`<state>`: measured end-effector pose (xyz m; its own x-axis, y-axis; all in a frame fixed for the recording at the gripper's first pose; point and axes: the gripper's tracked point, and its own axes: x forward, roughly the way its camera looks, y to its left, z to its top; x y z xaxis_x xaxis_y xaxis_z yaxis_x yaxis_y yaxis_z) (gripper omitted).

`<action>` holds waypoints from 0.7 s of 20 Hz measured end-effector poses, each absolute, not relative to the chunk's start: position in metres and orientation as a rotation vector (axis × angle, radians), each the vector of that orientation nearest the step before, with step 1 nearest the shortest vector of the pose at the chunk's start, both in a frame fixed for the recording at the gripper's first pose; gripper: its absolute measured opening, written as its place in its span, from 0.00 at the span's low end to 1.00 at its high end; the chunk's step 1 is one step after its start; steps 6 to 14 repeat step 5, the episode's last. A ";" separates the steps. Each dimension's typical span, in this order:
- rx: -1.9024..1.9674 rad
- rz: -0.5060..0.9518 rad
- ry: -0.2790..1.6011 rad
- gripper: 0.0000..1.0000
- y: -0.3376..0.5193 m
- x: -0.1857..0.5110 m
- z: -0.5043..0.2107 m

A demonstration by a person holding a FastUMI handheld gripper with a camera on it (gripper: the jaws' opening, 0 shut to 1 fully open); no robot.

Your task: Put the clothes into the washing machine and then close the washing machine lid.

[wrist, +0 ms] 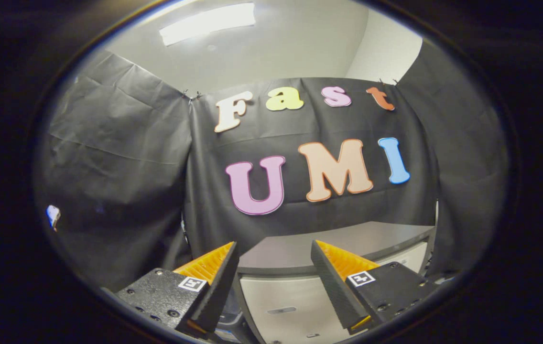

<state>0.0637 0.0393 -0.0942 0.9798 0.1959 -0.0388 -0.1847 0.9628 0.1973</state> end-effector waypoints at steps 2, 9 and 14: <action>0.189 0.176 0.052 0.92 0.028 0.060 -0.096; 0.173 0.158 0.044 0.92 0.013 0.053 -0.100; 0.173 0.158 0.044 0.92 0.013 0.053 -0.100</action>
